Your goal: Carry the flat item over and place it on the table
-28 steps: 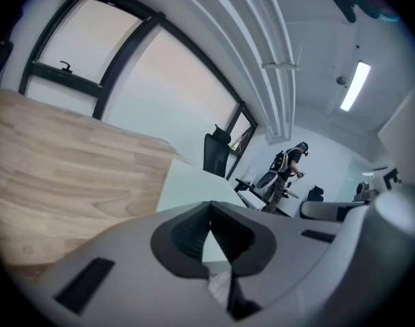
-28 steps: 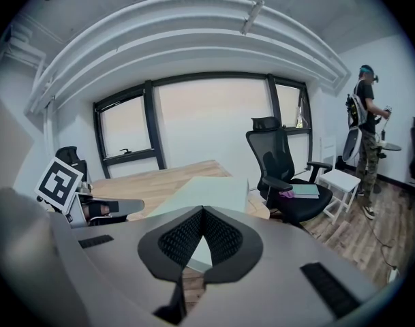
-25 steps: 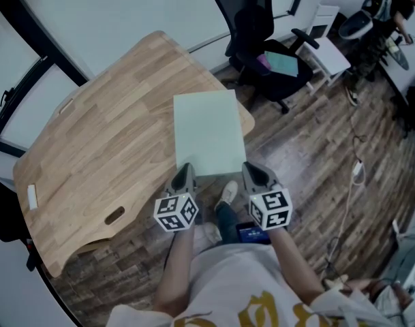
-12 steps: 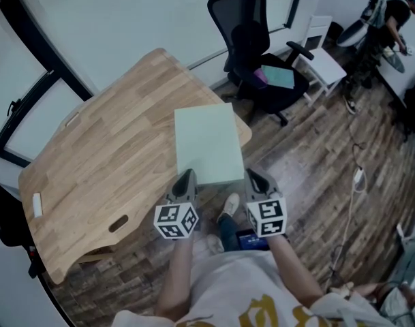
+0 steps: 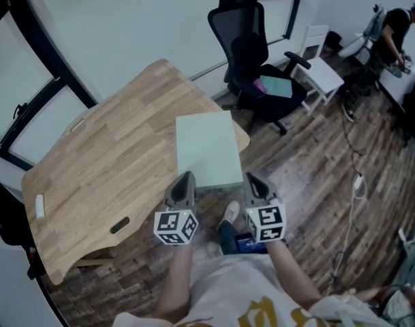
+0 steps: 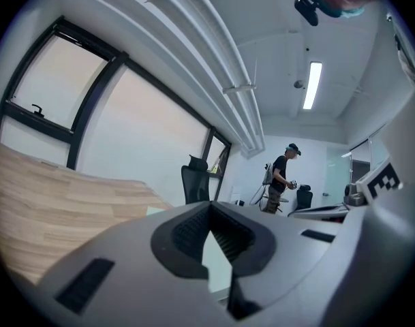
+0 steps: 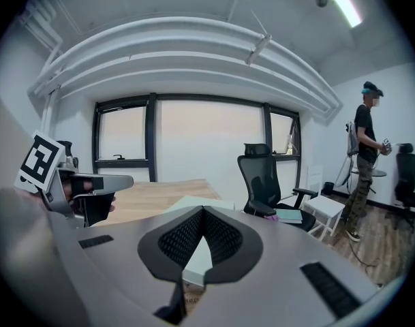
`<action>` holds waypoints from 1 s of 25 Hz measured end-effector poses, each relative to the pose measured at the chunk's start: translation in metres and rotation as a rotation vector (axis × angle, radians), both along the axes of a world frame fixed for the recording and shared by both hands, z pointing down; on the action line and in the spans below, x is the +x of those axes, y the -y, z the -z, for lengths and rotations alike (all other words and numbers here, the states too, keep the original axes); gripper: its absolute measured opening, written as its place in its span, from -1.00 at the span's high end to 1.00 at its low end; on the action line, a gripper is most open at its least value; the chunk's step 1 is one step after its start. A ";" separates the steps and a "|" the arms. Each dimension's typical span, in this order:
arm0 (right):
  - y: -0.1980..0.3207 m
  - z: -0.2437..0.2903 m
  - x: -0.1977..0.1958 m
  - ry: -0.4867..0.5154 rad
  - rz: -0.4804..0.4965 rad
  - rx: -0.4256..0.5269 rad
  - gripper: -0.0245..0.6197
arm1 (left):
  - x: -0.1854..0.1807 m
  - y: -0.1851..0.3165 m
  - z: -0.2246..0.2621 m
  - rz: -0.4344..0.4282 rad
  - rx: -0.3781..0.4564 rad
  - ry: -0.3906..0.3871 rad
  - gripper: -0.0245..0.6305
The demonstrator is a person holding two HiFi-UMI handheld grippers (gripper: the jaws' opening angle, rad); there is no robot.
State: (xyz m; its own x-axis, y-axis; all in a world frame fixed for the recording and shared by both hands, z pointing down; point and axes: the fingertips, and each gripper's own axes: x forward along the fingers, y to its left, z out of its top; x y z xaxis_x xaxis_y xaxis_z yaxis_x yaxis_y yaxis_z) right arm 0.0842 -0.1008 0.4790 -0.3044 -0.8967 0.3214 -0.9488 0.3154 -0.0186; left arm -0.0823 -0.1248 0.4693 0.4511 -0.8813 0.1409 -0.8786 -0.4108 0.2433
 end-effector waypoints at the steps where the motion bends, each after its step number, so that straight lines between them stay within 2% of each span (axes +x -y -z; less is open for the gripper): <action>1: -0.001 0.002 0.000 -0.002 0.003 0.004 0.93 | 0.000 -0.001 0.005 0.001 0.015 0.001 0.92; 6: -0.005 0.010 0.000 0.009 0.019 0.058 0.93 | 0.003 -0.005 0.016 -0.004 0.029 0.018 0.92; 11: -0.007 0.008 0.001 0.023 0.021 0.046 0.93 | 0.006 -0.007 0.020 -0.013 0.031 -0.012 0.92; 15: -0.008 0.010 0.004 0.034 0.010 0.052 0.93 | 0.006 -0.008 0.016 -0.006 0.021 0.005 0.92; 19: -0.010 0.010 0.007 0.009 0.021 0.033 0.93 | 0.002 -0.007 0.014 0.012 0.008 -0.002 0.92; 25: -0.010 0.011 0.008 0.032 0.007 0.049 0.93 | 0.002 -0.007 0.011 0.010 0.003 -0.017 0.92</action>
